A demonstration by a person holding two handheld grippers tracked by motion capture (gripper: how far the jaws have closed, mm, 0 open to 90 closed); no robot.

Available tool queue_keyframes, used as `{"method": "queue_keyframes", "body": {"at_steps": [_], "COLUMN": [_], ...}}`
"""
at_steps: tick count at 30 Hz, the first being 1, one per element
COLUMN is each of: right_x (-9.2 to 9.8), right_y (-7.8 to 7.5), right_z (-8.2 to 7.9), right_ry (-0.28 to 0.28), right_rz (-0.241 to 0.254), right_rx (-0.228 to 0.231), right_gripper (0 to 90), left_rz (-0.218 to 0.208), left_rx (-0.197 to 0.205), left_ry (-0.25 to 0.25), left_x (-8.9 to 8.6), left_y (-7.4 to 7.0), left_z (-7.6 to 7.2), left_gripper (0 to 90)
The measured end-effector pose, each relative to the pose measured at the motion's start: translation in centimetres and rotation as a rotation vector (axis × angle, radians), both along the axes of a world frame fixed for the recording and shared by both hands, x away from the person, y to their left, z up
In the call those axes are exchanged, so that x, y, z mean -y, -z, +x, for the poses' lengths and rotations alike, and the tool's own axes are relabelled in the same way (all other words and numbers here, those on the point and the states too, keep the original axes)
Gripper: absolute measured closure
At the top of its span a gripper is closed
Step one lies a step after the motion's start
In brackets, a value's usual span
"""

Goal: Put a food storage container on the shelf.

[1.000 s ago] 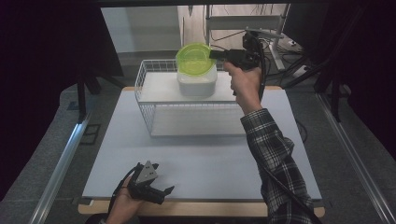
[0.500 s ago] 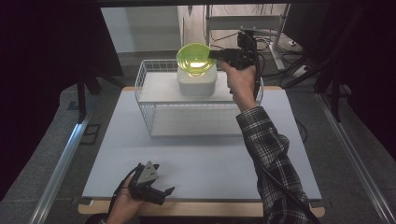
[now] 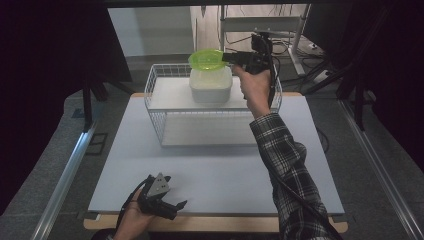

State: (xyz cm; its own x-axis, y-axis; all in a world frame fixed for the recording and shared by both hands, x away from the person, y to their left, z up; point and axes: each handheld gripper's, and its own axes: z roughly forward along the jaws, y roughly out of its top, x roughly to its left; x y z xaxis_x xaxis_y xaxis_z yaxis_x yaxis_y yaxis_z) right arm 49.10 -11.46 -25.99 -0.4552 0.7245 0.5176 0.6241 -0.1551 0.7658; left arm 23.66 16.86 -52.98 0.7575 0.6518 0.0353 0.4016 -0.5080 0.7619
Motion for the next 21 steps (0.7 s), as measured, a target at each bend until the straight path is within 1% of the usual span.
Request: {"method": "queue_keyframes", "body": {"at_steps": [2,5,8,12,18,21], "right_x": [0.0,0.1,0.1,0.4,1.1,1.5], "right_y": [0.0,-0.1,-0.2,0.0,0.6,0.9], "right_z": [0.0,-0.1,-0.2,-0.4,-1.1,-1.4], "right_ry": [-0.004,-0.02,-0.047,-0.085,-0.125,-0.15], "right_rz": [0.002,0.001,-0.014,-0.031,-0.094,-0.106], "right_rx": [0.005,0.02,0.039,0.061,0.103,0.118], "right_gripper": [60.6,50.3,39.6,27.8,20.5,17.8], "left_rz": [0.001,-0.001,-0.003,-0.007,-0.024,-0.033], "left_rx": [0.001,0.001,0.001,0.002,-0.004,-0.014], "left_ry": [0.0,-0.002,-0.003,-0.006,-0.015,-0.019], "left_x": [0.0,0.0,0.0,0.0,-0.2,-0.2], "left_y": [0.0,0.0,0.0,0.0,-0.2,-0.2], "left_z": [0.0,0.0,0.0,0.0,0.0,0.0], "left_gripper": [3.1,3.1,3.1,3.1,3.1,3.1]}}
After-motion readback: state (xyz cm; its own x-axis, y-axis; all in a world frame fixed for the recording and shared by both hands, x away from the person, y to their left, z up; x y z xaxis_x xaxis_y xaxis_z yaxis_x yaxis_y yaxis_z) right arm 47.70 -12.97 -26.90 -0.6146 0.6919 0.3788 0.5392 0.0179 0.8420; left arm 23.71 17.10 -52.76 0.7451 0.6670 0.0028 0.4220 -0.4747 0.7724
